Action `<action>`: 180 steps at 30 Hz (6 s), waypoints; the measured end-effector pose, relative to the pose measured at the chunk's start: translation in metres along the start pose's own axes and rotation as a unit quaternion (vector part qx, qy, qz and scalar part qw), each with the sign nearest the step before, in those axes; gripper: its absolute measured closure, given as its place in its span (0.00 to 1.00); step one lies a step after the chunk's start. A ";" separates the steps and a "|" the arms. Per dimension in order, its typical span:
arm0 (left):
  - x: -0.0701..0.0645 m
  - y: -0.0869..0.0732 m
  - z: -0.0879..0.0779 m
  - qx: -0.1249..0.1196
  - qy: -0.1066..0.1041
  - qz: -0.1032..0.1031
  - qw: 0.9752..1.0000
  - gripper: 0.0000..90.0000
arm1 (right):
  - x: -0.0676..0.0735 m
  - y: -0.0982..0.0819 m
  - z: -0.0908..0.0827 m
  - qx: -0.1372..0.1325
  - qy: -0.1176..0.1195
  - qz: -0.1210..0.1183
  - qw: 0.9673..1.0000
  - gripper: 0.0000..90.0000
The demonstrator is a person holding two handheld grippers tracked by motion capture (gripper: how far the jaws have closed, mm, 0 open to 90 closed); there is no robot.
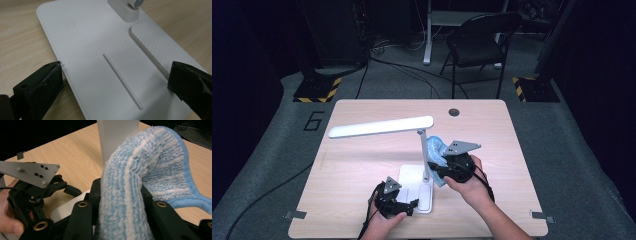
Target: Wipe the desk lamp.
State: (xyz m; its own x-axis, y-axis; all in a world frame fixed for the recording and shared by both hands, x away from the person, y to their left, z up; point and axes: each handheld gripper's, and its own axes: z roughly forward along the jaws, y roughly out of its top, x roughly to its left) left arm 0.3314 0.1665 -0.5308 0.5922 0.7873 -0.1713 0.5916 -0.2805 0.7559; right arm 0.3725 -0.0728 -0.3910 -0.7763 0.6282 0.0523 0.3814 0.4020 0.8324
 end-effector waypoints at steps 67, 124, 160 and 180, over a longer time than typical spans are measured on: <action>0.000 0.000 0.000 0.001 0.000 -0.001 1.000 0.00 | -0.025 -0.088 0.037 0.057 -0.078 0.045 0.994 0.73; -0.002 0.000 0.001 -0.003 0.007 -0.008 1.000 0.00 | 0.039 -0.126 0.028 0.061 0.012 0.064 0.996 0.73; 0.001 0.005 0.005 -0.007 0.028 -0.022 0.999 0.01 | 0.037 -0.124 0.033 0.066 0.039 0.086 0.993 0.75; 0.002 0.005 0.006 -0.010 0.033 -0.029 0.999 0.01 | 0.015 -0.112 0.048 0.061 0.023 0.091 0.994 0.75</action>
State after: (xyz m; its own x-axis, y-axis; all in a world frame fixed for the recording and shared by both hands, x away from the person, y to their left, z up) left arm 0.3387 0.1632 -0.5308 0.5194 0.8365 -0.1745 0.6133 -0.2227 0.7578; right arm 0.3423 -0.0762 -0.5098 -0.7101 0.6676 0.2238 0.5738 0.3645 0.7334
